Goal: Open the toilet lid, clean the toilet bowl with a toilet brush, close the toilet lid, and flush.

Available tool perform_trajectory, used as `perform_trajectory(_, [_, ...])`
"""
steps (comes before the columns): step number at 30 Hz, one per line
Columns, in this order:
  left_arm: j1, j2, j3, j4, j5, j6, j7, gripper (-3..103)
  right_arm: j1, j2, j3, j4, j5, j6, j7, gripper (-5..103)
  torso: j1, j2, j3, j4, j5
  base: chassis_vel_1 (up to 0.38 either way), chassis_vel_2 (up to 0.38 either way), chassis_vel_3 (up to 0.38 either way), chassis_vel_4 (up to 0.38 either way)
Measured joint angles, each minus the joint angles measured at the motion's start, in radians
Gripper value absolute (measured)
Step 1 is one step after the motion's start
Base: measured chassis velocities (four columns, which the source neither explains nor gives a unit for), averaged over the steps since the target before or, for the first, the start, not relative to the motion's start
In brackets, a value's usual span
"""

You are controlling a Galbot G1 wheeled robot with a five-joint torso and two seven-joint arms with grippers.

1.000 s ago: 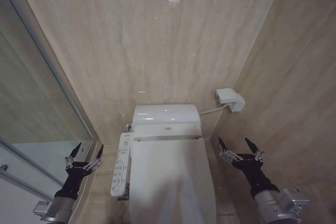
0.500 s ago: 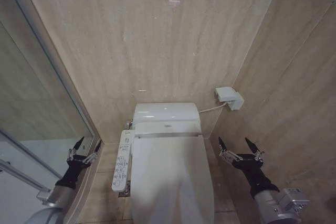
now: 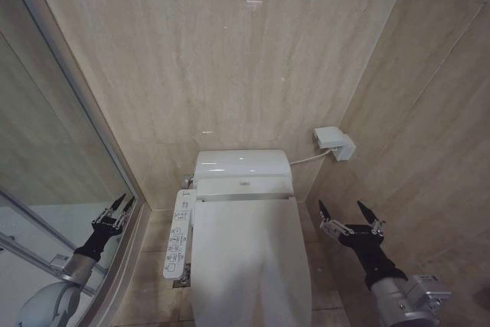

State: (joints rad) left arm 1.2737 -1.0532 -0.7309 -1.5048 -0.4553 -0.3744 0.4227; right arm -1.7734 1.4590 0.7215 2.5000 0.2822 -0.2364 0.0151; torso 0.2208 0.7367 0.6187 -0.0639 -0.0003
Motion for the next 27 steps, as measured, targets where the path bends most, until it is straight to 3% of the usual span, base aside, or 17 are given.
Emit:
perform_trajectory(6, [-0.076, 0.037, 0.05, 0.089, 0.0, -0.013, 0.007, 24, 0.0, 0.0, 0.0, 0.0, 0.0, 0.0, 0.0, 100, 0.0, 0.0, 0.0, 0.0001, 0.0003, 0.0, 0.0, 0.0, 0.0])
perform_trajectory(7, [-0.099, 0.042, 0.065, 0.109, -0.001, -0.015, 0.007, 2, 0.0, 0.0, 0.0, 0.0, 0.0, 0.0, 0.0, 100, 0.0, 0.0, 0.0, 0.0, 0.0003, 0.0, 0.0, 0.0, 0.0])
perform_trajectory(14, [-0.258, 0.034, 0.178, 0.244, 0.0, -0.033, 0.013, 0, 0.0, 0.0, 0.0, 0.0, 0.0, 0.0, 0.0, 100, 0.0, 0.0, 0.0, -0.0002, 0.0003, 0.0, 0.0, 0.0, 0.0])
perform_trajectory(27, [-0.433, 0.01, 0.293, 0.426, 0.022, -0.076, 0.067, 0, 0.0, 0.0, 0.0, 0.0, 0.0, 0.0, 0.0, 100, 0.0, 0.0, 0.0, 0.0001, 0.0003, 0.0, 0.0, 0.0, 0.0])
